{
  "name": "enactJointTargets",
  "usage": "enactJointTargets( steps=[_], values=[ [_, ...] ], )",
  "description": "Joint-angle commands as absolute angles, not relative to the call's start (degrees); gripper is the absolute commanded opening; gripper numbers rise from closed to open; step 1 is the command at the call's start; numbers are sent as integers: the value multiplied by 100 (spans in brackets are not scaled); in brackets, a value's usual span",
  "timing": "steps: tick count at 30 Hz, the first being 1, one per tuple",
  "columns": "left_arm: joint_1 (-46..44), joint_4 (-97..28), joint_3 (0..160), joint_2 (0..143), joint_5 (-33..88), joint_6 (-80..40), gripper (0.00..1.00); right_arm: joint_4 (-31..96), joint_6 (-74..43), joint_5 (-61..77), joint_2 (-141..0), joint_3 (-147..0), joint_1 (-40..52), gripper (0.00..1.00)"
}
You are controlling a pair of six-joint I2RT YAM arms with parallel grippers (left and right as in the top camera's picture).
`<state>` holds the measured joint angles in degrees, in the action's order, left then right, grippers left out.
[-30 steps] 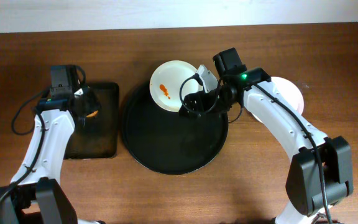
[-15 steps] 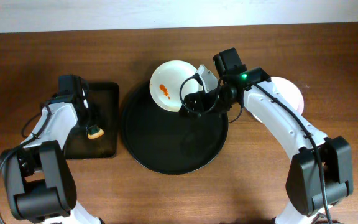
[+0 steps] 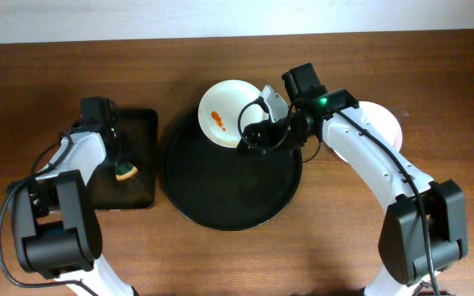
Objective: Clean dirty plates on tray and stack at the side
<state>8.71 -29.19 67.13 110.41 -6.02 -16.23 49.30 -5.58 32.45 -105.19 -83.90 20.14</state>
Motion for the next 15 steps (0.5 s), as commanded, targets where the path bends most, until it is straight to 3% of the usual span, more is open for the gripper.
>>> enactJointTargets(
  steps=[1, 5, 14, 15],
  values=[
    [895, -3291, 7133, 10711, -576, -1645, 0, 4925, -541, 3232, -10499, -8477, 2023, 99],
    [897, -3780, 7330, 9734, -585, -1640, 0, 4925, -541, 3232, -10499, -8477, 2023, 99],
    [893, -4274, 7150, 10189, -672, -1614, 1, 4925, -541, 3232, -10499, -8477, 2023, 99],
    [891, -4276, 7150, 10230, -670, -1614, 24, 4925, -541, 3232, -10499, -8477, 2023, 99]
  ],
)
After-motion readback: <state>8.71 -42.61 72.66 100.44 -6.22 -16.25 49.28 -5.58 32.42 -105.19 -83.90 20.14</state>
